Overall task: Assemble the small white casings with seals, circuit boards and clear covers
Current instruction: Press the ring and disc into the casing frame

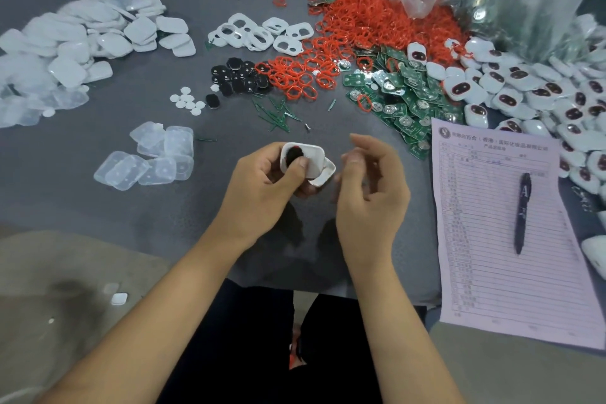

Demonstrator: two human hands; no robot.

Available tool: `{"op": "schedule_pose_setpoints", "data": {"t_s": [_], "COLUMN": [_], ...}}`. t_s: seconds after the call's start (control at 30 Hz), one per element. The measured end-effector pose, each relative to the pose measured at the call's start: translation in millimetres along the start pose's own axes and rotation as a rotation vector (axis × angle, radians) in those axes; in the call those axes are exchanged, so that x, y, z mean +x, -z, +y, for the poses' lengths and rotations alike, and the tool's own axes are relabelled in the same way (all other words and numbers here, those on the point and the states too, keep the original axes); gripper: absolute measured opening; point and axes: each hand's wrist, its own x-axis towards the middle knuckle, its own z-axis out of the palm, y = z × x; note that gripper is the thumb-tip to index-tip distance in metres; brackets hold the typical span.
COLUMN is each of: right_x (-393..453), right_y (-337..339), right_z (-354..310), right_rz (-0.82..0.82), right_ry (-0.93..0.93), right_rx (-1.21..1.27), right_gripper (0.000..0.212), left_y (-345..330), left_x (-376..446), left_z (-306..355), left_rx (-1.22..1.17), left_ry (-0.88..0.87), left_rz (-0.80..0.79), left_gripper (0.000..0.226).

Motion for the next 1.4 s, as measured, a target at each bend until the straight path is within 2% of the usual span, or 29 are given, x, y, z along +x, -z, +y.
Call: {"op": "schedule_pose_setpoints", "data": {"t_s": [0.07,0.13,0.2,0.27,0.33,0.53,0.63,0.77,0.83,0.9,1.0,1.13,1.2,1.27,1.4], "right_x": [3.2,7.4,10.3,8.2,3.0,6.0,11.4,14.6,12.4,9.9,11.2,10.0,12.8,20.1,30.4], "right_y": [8.2,24.9,44.4,60.4,70.4,72.6,60.8,48.8,53.3,59.9,61.1,68.2,73.7,75.9,54.6], "right_z": [1.3,8.8,19.0,24.0,24.1,20.7,19.6,22.3,21.8,22.7,21.5,18.1,17.3,18.2,7.5], "right_rz": [0.072,0.056,-0.033,-0.142,-0.249,-0.439,-0.398,-0.393,-0.397,-0.394,-0.327,-0.481,-0.531,-0.485,-0.365], "right_ry": [-0.011,0.009,0.037,-0.015,-0.045,0.093,0.02,-0.006,-0.009,-0.013,-0.118,-0.061,-0.061,-0.159,-0.548], "right_rx": [-0.064,-0.242,-0.465,-0.576,-0.585,-0.521,-0.477,-0.588,-0.54,-0.501,-0.406,-0.514,-0.548,-0.451,0.296], "right_gripper": [0.019,0.02,0.018,0.016,0.019,0.014,0.013,0.022,0.013,0.016,0.012,0.024,0.017,0.009,0.011], "left_y": [-0.6,-1.4,-2.4,-3.5,-3.7,-2.3,-2.2,-2.9,-3.1,-3.8,-3.7,-4.1,-5.0,-5.3,-5.0], "left_x": [-0.2,-0.7,0.1,1.0,1.6,2.4,2.1,2.2,1.8,0.7,0.9,0.6,0.5,1.4,2.4], "left_z": [0.0,-0.8,-2.1,-3.3,-3.2,-1.8,-0.4,0.1,-0.3,-0.7,-0.4,1.6,2.4,3.0,5.5], "left_rx": [-0.014,-0.028,-0.06,-0.079,-0.08,-0.112,-0.131,-0.176,-0.171,-0.16,-0.173,-0.177,-0.177,-0.184,-0.223], "left_ry": [0.014,0.018,0.023,0.031,0.035,0.051,0.063,0.082,0.076,0.071,0.078,0.071,0.075,0.081,0.102], "left_rz": [-0.025,-0.047,-0.059,-0.069,-0.065,-0.064,-0.07,-0.062,-0.062,-0.075,-0.087,-0.082,-0.076,-0.074,-0.071], "left_gripper": [0.017,0.018,0.017,0.015,0.014,0.018,0.02,0.024,0.021,0.021,0.022,0.024,0.024,0.025,0.029]}}
